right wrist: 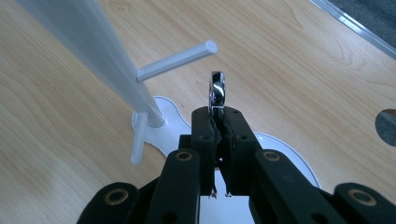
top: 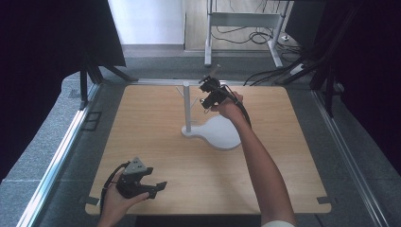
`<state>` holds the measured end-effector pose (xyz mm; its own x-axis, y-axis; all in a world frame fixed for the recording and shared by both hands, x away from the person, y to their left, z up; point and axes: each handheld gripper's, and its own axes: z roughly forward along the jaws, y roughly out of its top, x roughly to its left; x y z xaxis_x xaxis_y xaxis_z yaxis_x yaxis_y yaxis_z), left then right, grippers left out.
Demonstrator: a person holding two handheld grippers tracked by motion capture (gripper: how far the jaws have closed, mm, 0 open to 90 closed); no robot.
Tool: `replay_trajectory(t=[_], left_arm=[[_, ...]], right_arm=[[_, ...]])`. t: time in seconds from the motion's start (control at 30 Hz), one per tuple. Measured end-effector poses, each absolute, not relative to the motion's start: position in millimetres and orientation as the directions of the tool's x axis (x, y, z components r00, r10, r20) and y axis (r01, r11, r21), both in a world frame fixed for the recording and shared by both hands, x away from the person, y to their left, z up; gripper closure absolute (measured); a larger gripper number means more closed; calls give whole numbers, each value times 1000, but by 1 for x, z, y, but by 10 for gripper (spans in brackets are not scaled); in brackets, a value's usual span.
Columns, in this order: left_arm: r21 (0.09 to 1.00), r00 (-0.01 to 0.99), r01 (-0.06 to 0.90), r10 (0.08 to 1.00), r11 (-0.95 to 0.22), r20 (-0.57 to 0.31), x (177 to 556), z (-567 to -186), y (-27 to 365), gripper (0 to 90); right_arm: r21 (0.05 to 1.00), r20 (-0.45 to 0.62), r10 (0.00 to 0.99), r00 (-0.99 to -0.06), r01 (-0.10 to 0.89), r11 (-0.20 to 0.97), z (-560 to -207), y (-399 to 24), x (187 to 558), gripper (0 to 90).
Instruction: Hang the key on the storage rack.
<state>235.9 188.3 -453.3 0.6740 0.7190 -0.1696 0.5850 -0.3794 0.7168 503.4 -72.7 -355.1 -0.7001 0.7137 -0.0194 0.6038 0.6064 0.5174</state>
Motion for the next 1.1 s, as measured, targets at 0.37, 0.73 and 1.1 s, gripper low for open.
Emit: replay_trajectory(t=[0.37,0.73,1.1], left_arm=[[718,672,586,721,-376,-171,236,-453,191,238],[717,673,586,720,-377,-172,236,-453,191,238],[715,676,586,717,-382,-170,236,-453,189,238]], right_arm=[[507,-25,725,-688,617,602,-352,-63,519,845],[510,-35,725,-688,611,605,-352,-58,519,845],[518,-32,717,-697,602,608,-352,-54,512,844]])
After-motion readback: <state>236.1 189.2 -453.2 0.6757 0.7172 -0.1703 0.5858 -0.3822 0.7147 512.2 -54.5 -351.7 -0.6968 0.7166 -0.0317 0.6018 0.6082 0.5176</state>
